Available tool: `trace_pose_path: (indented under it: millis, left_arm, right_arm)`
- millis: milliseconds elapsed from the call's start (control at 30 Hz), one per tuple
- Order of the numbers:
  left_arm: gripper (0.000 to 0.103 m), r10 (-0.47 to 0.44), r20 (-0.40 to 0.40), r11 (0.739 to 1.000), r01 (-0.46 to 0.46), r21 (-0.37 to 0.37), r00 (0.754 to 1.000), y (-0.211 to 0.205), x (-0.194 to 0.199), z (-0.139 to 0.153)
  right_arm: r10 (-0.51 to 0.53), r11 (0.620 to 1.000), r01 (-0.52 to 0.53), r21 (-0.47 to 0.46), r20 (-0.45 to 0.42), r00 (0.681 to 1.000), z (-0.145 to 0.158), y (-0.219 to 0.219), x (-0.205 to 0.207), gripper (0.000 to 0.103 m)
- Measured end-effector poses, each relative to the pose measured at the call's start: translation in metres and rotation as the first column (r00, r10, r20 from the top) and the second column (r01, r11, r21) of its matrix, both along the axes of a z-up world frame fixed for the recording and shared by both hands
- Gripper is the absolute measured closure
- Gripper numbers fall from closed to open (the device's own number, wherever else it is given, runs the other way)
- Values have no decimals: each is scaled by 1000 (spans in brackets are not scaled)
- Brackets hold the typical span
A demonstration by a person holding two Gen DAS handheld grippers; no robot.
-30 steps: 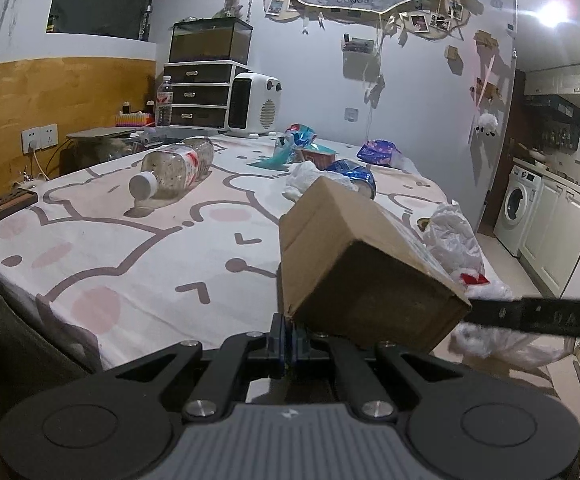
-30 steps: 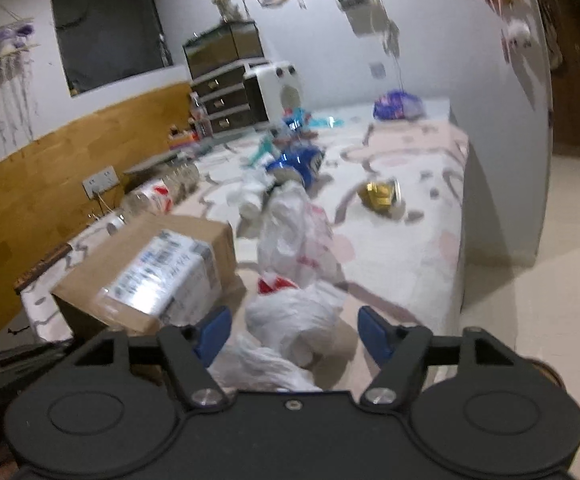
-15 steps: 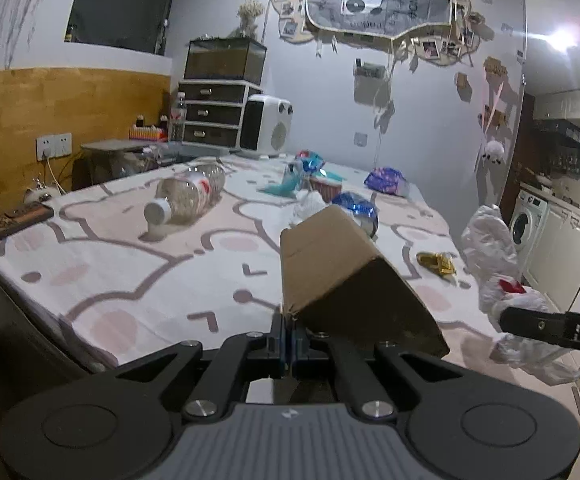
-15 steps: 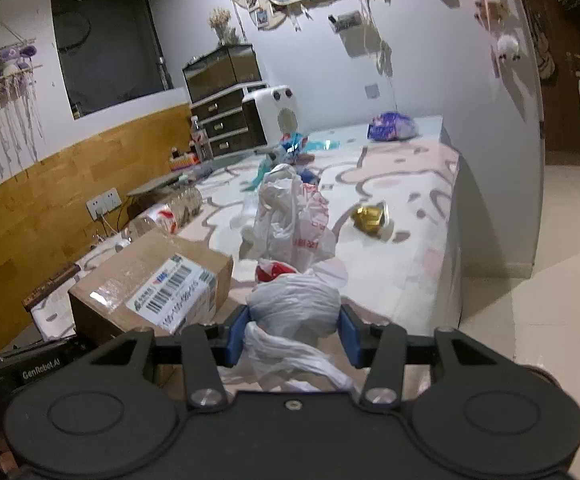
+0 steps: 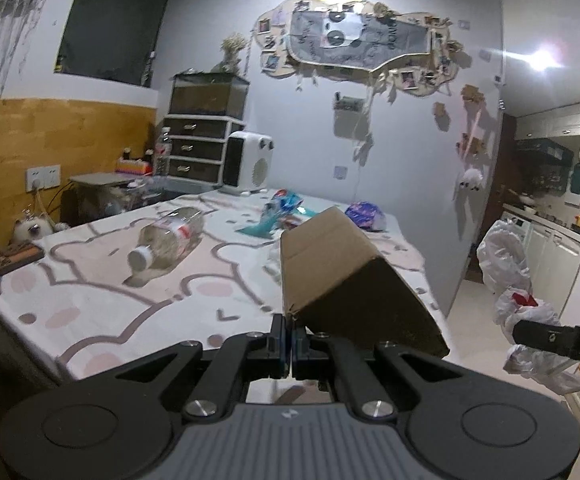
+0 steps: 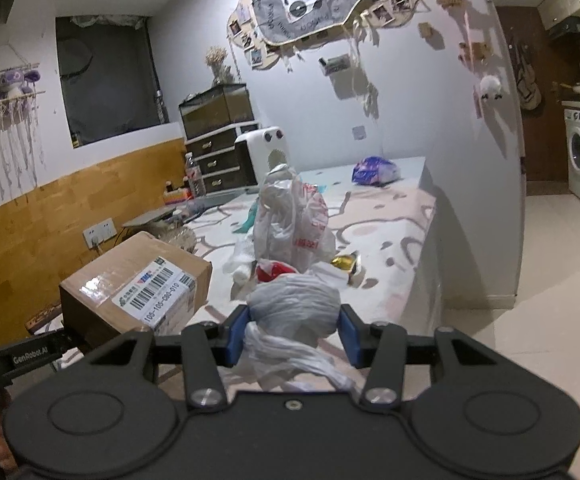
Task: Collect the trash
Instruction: 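Carry the box and bags with both tools over the yellow wastebasket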
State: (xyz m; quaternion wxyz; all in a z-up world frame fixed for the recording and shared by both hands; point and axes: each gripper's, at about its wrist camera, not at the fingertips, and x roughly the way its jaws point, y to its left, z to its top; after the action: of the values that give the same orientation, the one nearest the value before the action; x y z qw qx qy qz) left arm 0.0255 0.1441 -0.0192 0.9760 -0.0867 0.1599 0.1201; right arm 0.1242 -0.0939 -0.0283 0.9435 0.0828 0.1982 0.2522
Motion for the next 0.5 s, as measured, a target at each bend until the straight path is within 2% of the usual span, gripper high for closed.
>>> trace_pose_path:
  millis: [233, 500]
  left_arm:
    - [101, -84, 5, 996, 84, 16, 996, -34, 21, 8]
    - [101, -201, -14, 979, 202, 29, 979, -89, 52, 10]
  right_arm:
    - [-83, 996, 83, -21, 12, 996, 1, -35, -3, 54]
    - [-208, 978, 208, -33, 8, 978, -3, -91, -3, 54]
